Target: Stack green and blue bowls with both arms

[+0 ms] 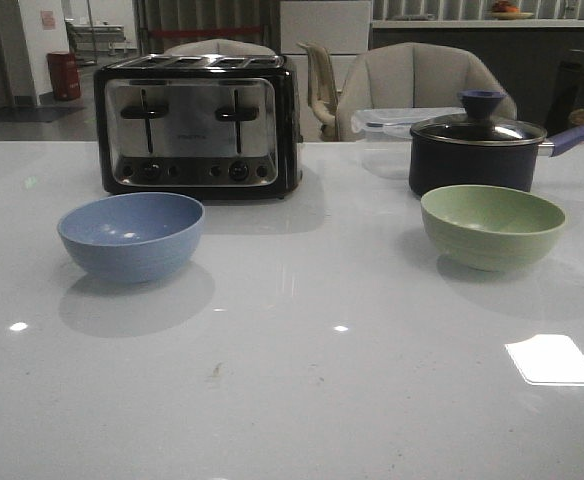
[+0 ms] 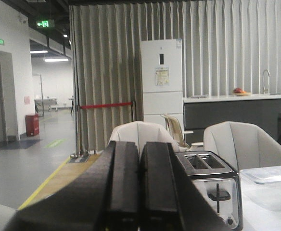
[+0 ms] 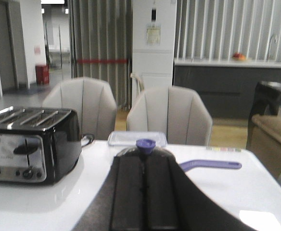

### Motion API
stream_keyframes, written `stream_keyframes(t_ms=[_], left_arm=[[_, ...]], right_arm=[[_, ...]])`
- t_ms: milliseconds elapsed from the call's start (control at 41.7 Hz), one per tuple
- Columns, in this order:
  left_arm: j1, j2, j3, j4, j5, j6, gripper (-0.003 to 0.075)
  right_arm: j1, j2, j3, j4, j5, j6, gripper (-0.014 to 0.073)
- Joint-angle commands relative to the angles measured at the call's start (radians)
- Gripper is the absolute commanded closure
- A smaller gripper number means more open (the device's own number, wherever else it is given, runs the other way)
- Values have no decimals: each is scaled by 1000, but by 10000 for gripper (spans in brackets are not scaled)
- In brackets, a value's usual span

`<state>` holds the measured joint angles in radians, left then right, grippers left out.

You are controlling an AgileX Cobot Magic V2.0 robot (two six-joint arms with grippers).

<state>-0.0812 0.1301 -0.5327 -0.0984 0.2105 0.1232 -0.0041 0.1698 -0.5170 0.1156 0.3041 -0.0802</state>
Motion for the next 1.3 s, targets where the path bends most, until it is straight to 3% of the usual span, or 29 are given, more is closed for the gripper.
stream_keyframes(t_ms=[0, 120, 336, 768, 840, 864, 912, 1007, 1055, 1103, 1151, 1271], left_arm=[[0, 94, -126, -5, 29, 1, 621], [0, 185, -197, -5, 147, 1, 621], [0, 306, -182, -7, 267, 1, 621], [0, 459, -151, -14, 305, 1, 620], [0, 474, -151, -14, 305, 1, 613], [0, 479, -151, -14, 305, 1, 603], [0, 489, -151, -14, 307, 1, 543], [0, 491, -151, -16, 305, 1, 295], [0, 491, -151, -16, 303, 1, 195], [0, 491, -151, -18, 303, 1, 115], [0, 491, -151, -38, 303, 1, 80], [-43, 491, -151, -54, 292, 5, 85]], right_arm=[[-1, 110, -126, -2, 46, -9, 557], [-1, 217, -202, -2, 160, -9, 557], [-1, 373, -207, -2, 296, -9, 557], [-1, 623, -207, -1, 405, -9, 555], [-1, 655, -207, -1, 405, -9, 496], [-1, 664, -207, -1, 405, -9, 472], [-1, 684, -207, -1, 403, -9, 341], [-1, 724, -207, -1, 389, -9, 78], [-1, 742, -208, -1, 378, -9, -13], [-1, 758, -208, -1, 369, -9, -43], [-1, 780, -210, -1, 354, -3, -20], [-20, 849, -234, 1, 341, 11, -6]])
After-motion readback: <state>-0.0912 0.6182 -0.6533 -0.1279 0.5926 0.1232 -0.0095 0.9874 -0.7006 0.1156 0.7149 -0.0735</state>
